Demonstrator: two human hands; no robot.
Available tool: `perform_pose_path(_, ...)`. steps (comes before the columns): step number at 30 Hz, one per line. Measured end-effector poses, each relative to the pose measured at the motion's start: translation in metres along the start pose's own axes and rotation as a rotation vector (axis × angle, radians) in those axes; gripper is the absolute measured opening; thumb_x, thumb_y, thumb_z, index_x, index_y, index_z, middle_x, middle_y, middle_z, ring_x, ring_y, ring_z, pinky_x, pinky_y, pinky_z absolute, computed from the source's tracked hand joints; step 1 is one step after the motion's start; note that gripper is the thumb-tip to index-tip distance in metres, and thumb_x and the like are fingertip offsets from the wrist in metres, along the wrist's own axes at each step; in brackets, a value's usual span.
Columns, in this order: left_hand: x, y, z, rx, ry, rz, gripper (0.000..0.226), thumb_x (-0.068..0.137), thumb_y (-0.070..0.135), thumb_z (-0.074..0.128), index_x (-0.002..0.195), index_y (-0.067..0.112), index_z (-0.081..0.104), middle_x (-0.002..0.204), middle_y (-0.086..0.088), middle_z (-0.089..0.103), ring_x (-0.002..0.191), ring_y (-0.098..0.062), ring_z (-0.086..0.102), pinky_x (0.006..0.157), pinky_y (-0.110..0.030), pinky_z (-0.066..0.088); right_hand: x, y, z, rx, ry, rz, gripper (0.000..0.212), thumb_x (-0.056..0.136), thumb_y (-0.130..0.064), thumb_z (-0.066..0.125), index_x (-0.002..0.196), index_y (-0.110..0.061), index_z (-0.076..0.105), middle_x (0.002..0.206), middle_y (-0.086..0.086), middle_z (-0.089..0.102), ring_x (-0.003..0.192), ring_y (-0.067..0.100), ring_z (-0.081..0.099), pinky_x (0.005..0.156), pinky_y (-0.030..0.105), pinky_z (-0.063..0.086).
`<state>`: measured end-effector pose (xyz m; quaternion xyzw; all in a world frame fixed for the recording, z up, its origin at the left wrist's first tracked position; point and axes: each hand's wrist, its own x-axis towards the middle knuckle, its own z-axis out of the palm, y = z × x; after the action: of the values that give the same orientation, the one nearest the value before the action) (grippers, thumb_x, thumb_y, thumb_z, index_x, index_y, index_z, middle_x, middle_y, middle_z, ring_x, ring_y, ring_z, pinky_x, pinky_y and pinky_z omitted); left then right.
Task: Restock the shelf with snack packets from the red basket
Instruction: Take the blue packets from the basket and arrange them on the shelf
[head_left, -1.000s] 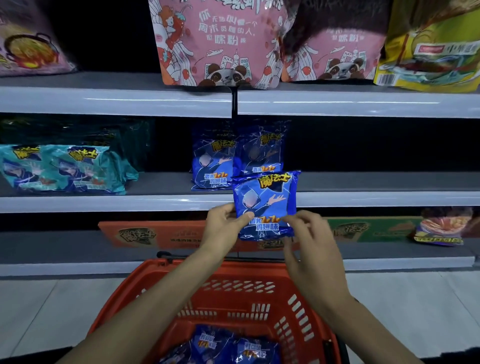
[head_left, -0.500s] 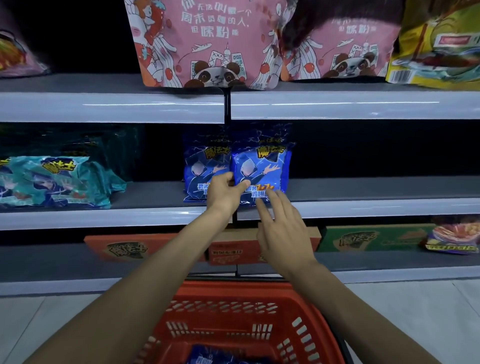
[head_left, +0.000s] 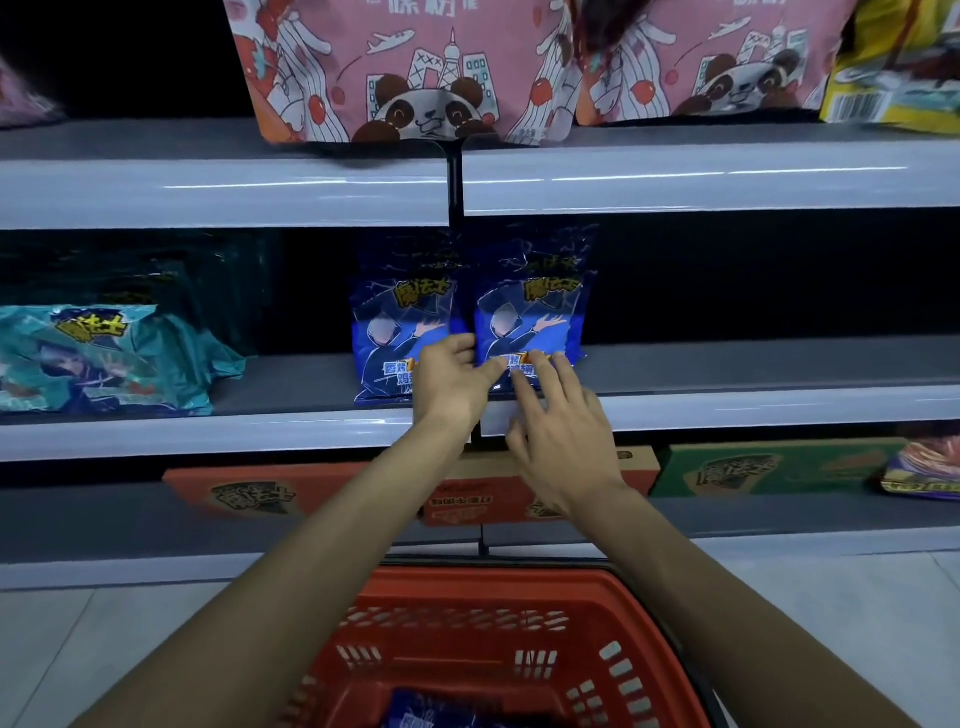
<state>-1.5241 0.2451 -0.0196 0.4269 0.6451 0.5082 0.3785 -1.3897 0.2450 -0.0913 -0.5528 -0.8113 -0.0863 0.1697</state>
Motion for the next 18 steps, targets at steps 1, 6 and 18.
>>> perform_pose_path(1,-0.005,-0.004,-0.006,0.005,-0.002,0.005,0.042,0.092,0.01,0.078,0.132,0.005,0.065,0.124,-0.004,0.07,0.111,-0.016,0.067,0.102,-0.029,0.052,0.0,0.001,0.0,-0.014,0.001,-0.009,0.056,0.096,-0.032,0.038,0.144,-0.008,0.054,0.156,0.016,0.045,0.149,0.039,0.037,0.108,0.05,0.044)
perform_pose_path(6,-0.029,-0.035,-0.045,0.472,0.084,0.292,0.031,0.098,0.024,0.068,0.129,0.021,0.069,0.128,0.006,0.069,0.117,-0.014,0.063,0.101,-0.041,0.053,0.003,0.001,-0.002,-0.023,0.023,-0.019,0.054,0.096,-0.034,0.049,0.145,-0.011,0.051,0.154,0.014,0.047,0.147,0.038,0.039,0.109,0.049,0.043)
perform_pose_path(18,-0.001,-0.063,-0.075,1.24,0.095,0.483,0.058,0.1,0.05,0.053,0.154,0.029,0.048,0.16,-0.006,0.042,0.142,-0.03,0.045,0.102,-0.047,0.041,0.016,-0.005,-0.001,0.0,-0.033,0.034,0.061,0.096,-0.04,0.039,0.152,-0.015,0.047,0.159,0.011,0.041,0.151,0.036,0.031,0.114,0.054,0.039)
